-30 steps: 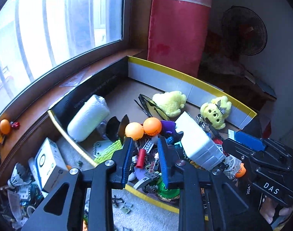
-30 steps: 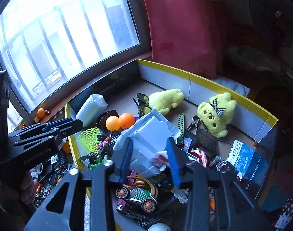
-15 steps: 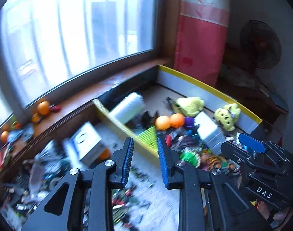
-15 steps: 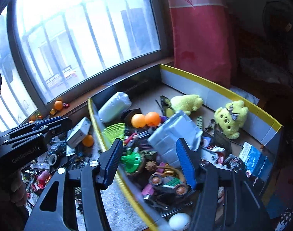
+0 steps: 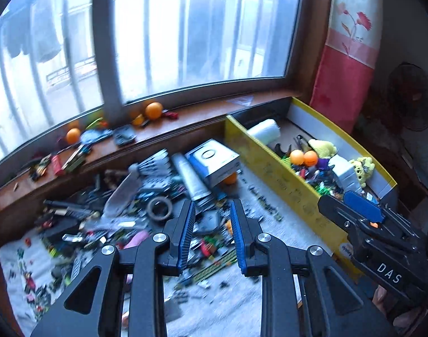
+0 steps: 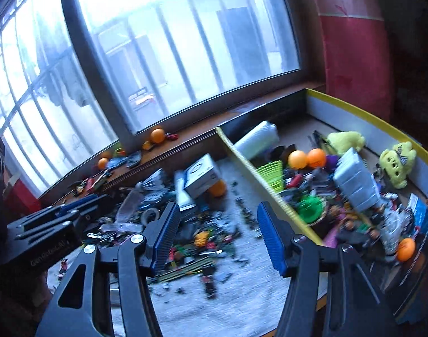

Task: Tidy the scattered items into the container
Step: 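Move both open grippers back over the cluttered table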

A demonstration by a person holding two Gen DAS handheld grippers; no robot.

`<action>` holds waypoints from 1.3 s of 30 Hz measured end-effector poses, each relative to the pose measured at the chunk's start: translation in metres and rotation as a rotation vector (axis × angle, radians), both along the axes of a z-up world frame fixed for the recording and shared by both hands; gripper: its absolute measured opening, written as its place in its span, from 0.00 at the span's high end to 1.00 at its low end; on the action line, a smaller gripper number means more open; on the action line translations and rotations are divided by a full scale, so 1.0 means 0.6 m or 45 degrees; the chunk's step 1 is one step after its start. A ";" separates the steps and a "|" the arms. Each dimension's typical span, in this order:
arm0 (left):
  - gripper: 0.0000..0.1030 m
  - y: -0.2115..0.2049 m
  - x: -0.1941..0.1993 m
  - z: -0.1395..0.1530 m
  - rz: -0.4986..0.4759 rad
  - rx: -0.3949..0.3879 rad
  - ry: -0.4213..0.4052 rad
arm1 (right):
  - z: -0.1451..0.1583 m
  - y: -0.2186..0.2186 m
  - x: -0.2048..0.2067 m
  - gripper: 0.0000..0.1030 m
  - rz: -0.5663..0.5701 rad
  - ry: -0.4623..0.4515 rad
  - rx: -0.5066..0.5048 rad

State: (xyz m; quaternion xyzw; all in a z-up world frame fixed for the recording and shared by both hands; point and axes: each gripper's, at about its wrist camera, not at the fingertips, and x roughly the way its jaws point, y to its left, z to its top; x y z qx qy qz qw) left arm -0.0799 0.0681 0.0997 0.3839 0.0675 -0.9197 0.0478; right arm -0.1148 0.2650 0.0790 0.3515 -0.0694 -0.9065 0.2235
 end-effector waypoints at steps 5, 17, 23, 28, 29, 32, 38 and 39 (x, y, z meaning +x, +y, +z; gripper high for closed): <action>0.74 -0.064 0.065 -0.024 0.053 0.003 -0.069 | -0.011 -0.068 0.046 0.44 0.042 -0.044 0.019; 0.74 -0.180 0.177 -0.086 0.078 0.028 -0.215 | -0.053 -0.198 0.146 0.43 0.027 -0.145 0.079; 0.74 -0.224 0.217 -0.099 0.054 0.044 -0.222 | -0.065 -0.242 0.185 0.40 -0.008 -0.157 0.097; 0.74 -0.254 0.239 -0.109 0.056 0.078 -0.221 | -0.069 -0.272 0.211 0.40 -0.013 -0.154 0.124; 0.74 -0.257 0.243 -0.110 0.054 0.082 -0.221 | -0.070 -0.276 0.215 0.40 -0.015 -0.152 0.127; 0.74 -0.266 0.250 -0.113 0.045 0.096 -0.217 | -0.068 -0.287 0.225 0.40 -0.028 -0.143 0.141; 0.74 -0.282 0.249 -0.122 0.057 0.089 -0.233 | -0.070 -0.301 0.228 0.40 -0.043 -0.145 0.165; 0.74 -0.285 0.248 -0.123 0.057 0.092 -0.231 | -0.071 -0.301 0.228 0.40 -0.046 -0.147 0.170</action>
